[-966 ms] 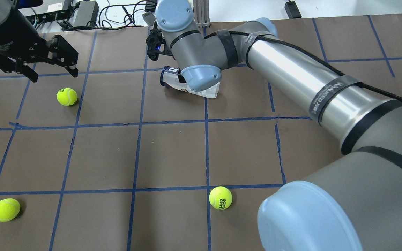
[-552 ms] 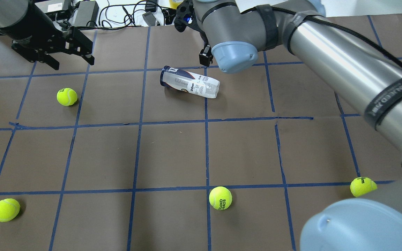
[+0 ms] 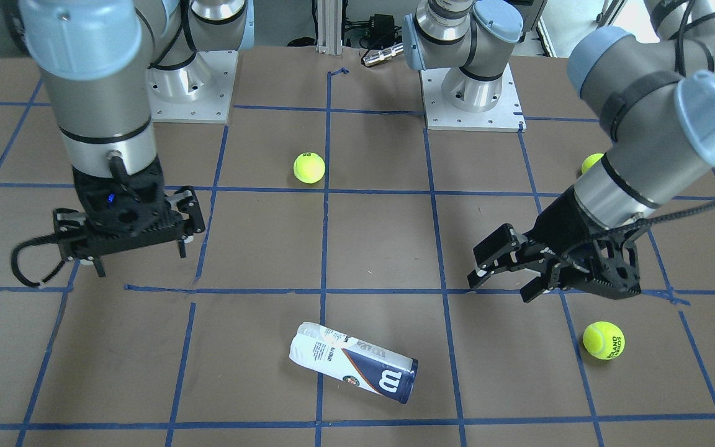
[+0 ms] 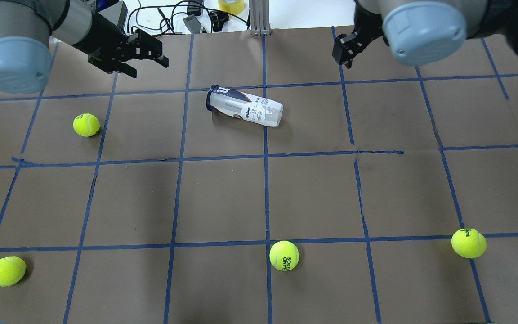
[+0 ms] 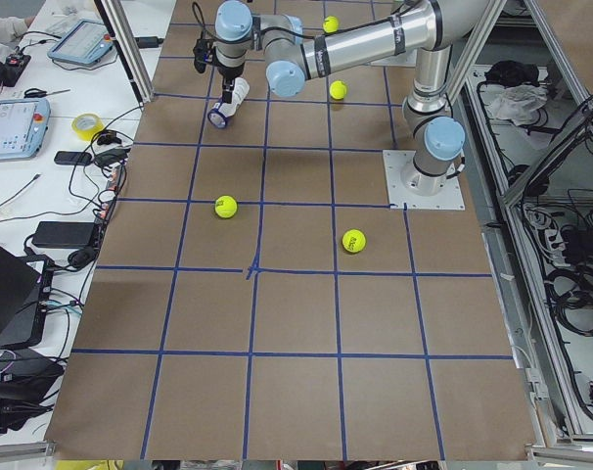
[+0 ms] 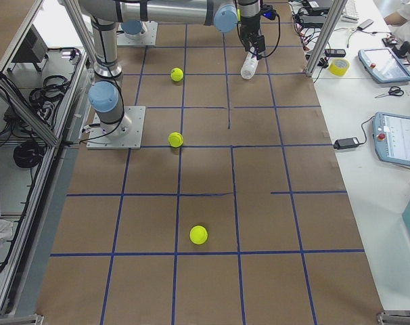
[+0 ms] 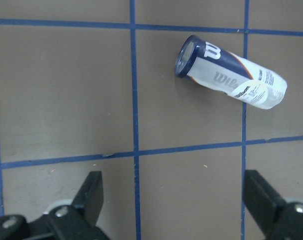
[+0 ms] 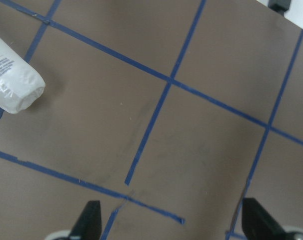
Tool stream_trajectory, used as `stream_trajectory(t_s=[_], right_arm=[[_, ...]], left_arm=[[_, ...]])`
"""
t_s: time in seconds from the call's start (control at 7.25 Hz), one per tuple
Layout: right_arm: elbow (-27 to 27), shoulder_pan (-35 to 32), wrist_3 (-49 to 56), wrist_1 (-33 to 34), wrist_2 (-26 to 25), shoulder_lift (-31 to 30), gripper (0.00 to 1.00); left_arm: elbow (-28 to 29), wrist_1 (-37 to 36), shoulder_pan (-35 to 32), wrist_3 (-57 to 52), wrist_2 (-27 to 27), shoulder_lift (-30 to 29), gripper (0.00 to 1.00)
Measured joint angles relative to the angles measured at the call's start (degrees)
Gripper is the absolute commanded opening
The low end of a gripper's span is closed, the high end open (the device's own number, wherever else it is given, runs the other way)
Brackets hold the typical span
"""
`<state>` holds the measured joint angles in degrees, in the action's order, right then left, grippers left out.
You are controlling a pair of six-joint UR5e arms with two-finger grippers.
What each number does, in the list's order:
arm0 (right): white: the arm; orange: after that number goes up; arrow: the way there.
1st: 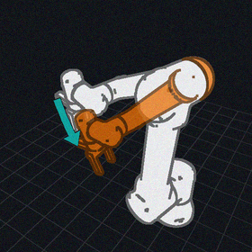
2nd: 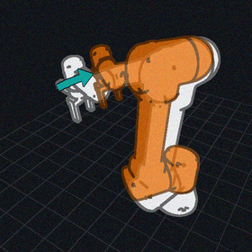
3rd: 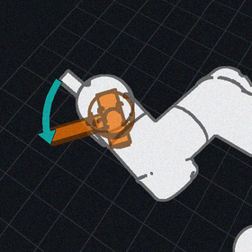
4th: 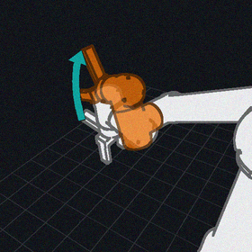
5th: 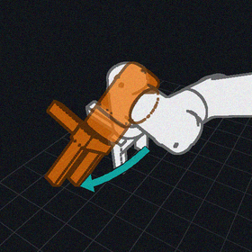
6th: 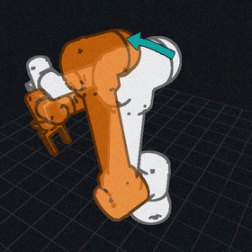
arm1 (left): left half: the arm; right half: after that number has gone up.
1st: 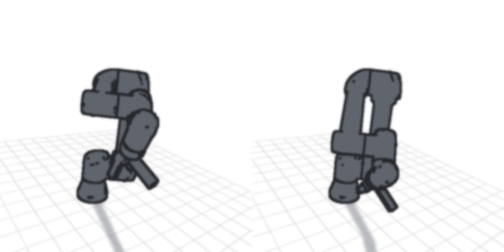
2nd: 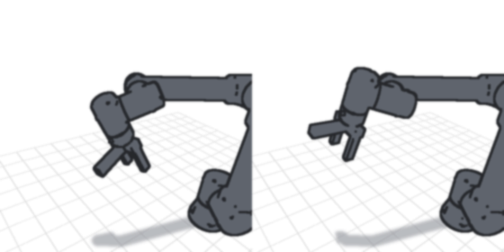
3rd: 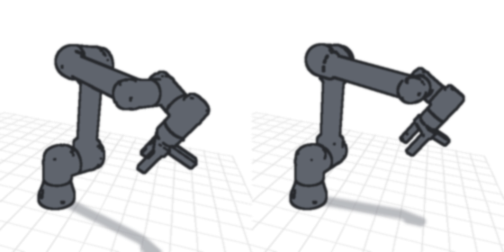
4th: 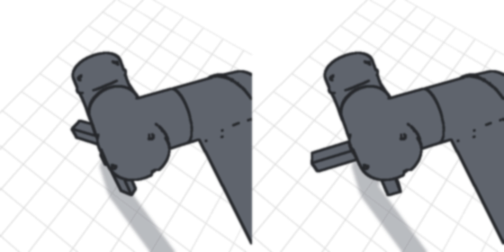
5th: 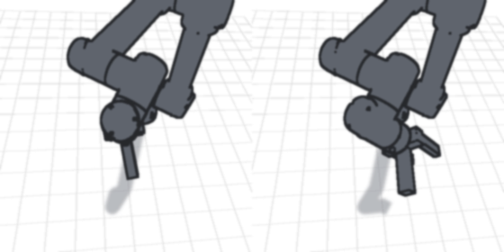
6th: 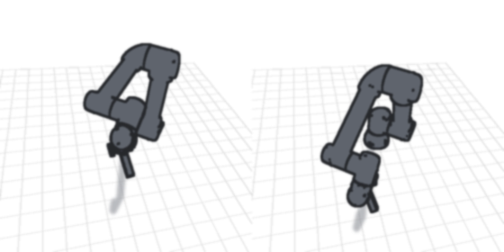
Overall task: Lift up tennis ball bucket
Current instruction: 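Raise the right arm back while the left gripper reaches toward the can's lid end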
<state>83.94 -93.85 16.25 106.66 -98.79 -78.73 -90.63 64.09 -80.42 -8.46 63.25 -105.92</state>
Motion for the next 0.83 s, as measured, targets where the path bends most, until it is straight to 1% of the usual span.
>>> stream_trajectory(t_s=[0.14,0.41,0.55,0.69,0.83], right_arm=[[0.12,2.16,-5.6,-4.47,0.37,-2.75,1.0],[0.25,4.04,-14.46,-10.55,2.71,-6.66,1.0],[0.35,4.22,-16.15,-12.06,5.38,-8.41,1.0],[0.47,4.16,-16.88,-12.72,8.31,-9.66,1.0],[0.65,4.08,-17.12,-13.02,9.85,-10.3,1.0]], left_arm=[[-0.33,-3.92,-0.02,0.0,-3.8,-3.2,1.0],[-0.48,-11.31,-0.11,0.07,-9.21,-9.41,1.0],[-0.46,-14.24,-0.29,0.36,-12.02,-12.38,1.0],[-0.43,-15.57,-0.66,0.73,-14.06,-14.61,1.0],[-0.42,-16.05,-1.11,0.94,-14.96,-16.22,1.0]])
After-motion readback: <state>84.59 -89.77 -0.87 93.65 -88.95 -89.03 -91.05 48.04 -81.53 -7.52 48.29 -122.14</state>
